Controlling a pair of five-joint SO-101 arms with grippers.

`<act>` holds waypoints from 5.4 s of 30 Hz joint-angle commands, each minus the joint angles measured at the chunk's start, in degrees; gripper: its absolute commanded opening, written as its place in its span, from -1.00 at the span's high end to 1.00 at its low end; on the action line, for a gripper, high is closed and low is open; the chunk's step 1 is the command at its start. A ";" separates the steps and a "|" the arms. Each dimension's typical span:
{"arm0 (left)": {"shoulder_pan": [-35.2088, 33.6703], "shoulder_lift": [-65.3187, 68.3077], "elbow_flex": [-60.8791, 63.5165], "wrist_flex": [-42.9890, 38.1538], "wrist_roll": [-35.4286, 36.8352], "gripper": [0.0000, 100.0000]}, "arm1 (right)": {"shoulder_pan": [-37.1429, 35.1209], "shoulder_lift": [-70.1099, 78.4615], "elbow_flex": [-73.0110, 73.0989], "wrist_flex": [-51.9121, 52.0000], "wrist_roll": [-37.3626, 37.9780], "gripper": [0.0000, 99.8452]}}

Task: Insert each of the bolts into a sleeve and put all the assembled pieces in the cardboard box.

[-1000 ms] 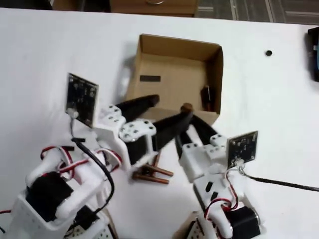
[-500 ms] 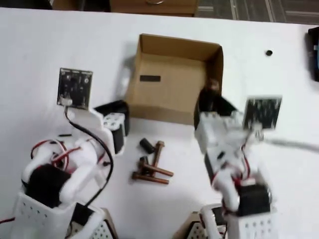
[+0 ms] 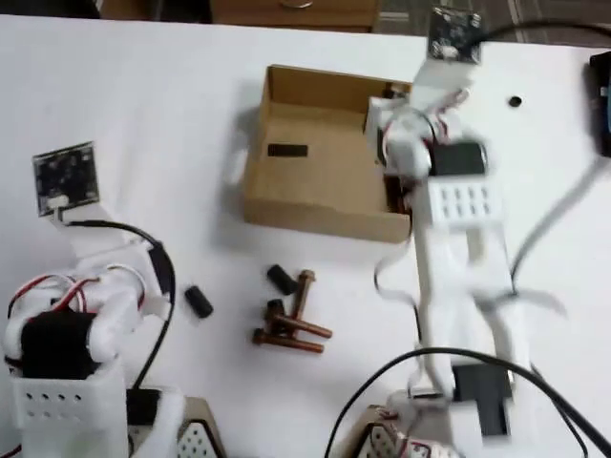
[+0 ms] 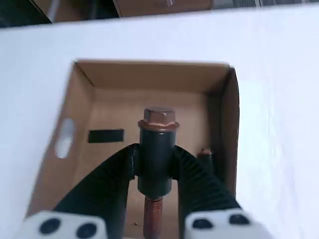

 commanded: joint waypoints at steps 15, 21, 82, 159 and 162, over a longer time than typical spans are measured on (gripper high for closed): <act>-1.32 -0.44 -0.13 4.66 -0.26 0.96 | 5.05 42.15 -27.60 10.51 0.00 0.96; -1.14 -0.44 -0.40 6.68 -0.26 0.96 | 5.05 47.96 -31.03 10.86 0.00 0.96; -21.54 -0.35 9.54 2.29 -7.30 0.96 | -38.64 -11.30 29.71 10.24 21.19 0.65; -13.54 -0.35 3.91 4.57 -6.95 0.96 | -20.26 -26.86 15.65 13.05 21.63 0.96; -10.29 -0.35 -0.22 4.31 -6.95 0.96 | -16.84 -38.90 15.65 14.64 21.54 0.96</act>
